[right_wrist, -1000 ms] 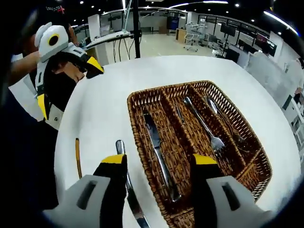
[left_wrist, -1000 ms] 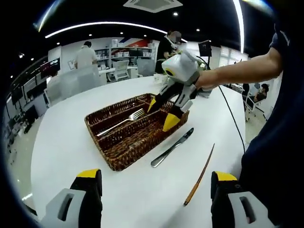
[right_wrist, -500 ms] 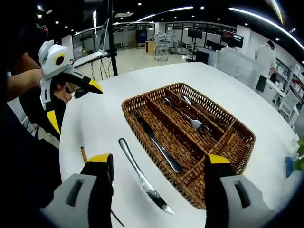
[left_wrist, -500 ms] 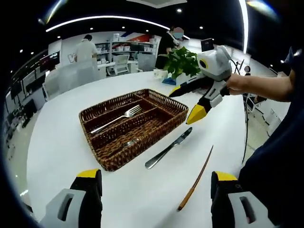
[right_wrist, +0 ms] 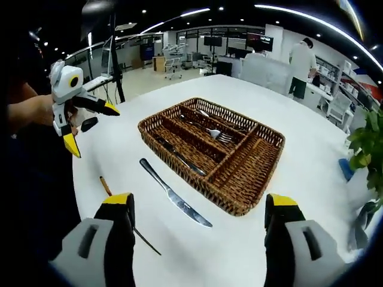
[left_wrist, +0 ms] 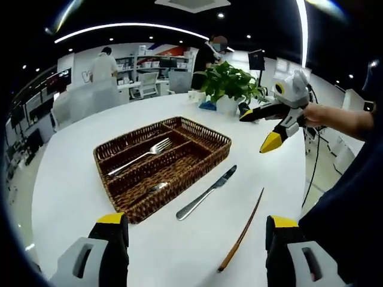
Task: Arrange the knives, forks, and spoons in their matching storage slots by inserting each utensil handle-first until every utensil is classified and aligned in the correct compartment
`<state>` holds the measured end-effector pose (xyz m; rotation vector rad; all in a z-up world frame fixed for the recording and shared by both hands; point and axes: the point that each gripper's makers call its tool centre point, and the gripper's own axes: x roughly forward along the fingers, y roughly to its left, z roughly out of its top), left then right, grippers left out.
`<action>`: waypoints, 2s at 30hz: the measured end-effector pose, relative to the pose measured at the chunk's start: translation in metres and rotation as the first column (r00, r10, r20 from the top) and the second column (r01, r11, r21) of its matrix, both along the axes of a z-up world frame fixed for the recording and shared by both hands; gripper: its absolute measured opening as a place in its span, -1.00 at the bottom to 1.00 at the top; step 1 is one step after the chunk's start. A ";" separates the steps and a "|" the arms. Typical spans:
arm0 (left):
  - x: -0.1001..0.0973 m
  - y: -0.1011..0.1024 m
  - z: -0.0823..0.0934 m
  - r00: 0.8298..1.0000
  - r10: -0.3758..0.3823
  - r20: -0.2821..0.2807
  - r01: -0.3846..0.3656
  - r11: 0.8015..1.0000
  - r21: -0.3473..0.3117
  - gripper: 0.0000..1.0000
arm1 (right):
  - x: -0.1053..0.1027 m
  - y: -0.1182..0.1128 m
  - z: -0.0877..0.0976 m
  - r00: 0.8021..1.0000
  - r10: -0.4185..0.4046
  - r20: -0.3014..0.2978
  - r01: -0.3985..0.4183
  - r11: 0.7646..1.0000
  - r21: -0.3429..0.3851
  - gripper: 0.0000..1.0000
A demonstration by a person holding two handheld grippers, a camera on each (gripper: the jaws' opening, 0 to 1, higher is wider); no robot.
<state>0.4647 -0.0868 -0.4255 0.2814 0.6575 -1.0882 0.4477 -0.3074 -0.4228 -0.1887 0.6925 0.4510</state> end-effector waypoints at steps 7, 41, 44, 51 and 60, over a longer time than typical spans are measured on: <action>-0.002 -0.005 -0.001 1.000 -0.013 -0.007 0.013 0.999 0.032 0.99 | -0.017 -0.009 -0.003 1.000 -0.016 -0.013 0.015 1.000 -0.019 0.87; -0.014 -0.005 -0.008 0.995 -0.098 -0.013 0.099 0.991 0.088 0.85 | -0.007 0.020 -0.073 0.768 0.562 -0.307 -0.633 0.741 -0.226 -0.20; -0.016 -0.003 -0.008 0.995 -0.102 -0.016 0.103 0.990 0.092 0.83 | -0.004 0.026 -0.083 0.732 0.587 -0.346 -0.671 0.707 -0.221 -0.26; -0.019 0.001 -0.010 0.994 -0.105 -0.024 0.107 0.990 0.097 0.80 | 0.004 0.029 -0.101 0.674 0.619 -0.403 -0.730 0.640 -0.240 -0.42; -0.021 0.002 -0.010 0.994 -0.101 -0.031 0.104 0.990 0.091 0.78 | 0.010 0.033 -0.110 0.650 0.627 -0.430 -0.749 0.624 -0.223 -0.53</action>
